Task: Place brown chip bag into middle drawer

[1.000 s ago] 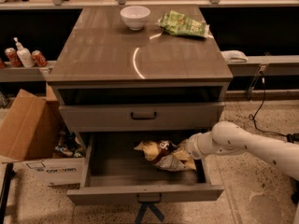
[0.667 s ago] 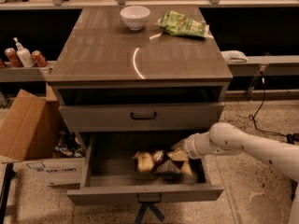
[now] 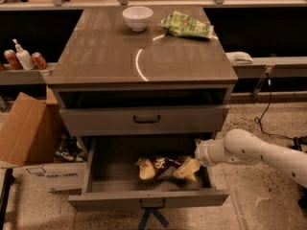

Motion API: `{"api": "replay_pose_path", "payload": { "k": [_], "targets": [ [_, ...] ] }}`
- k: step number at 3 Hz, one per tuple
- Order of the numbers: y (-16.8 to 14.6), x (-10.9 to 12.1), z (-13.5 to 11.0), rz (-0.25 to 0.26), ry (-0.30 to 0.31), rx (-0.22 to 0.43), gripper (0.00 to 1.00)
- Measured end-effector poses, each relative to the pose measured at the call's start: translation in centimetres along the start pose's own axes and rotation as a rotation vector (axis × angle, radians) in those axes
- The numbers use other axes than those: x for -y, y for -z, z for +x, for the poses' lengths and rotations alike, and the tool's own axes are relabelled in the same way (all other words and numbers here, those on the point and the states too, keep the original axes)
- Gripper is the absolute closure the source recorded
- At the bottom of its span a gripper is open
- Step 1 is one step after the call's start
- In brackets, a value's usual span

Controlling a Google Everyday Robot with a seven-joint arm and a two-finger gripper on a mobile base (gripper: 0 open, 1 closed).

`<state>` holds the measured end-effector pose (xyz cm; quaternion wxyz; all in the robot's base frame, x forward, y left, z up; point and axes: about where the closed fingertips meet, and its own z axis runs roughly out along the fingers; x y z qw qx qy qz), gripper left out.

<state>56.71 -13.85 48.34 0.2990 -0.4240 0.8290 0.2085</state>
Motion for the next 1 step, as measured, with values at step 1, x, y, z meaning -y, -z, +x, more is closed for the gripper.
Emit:
{"api": "replay_pose_path", "payload": {
  "k": [1],
  "targets": [
    [4.21,-2.21,0.26,-0.006,-0.037,-0.009,0.0]
  ]
}}
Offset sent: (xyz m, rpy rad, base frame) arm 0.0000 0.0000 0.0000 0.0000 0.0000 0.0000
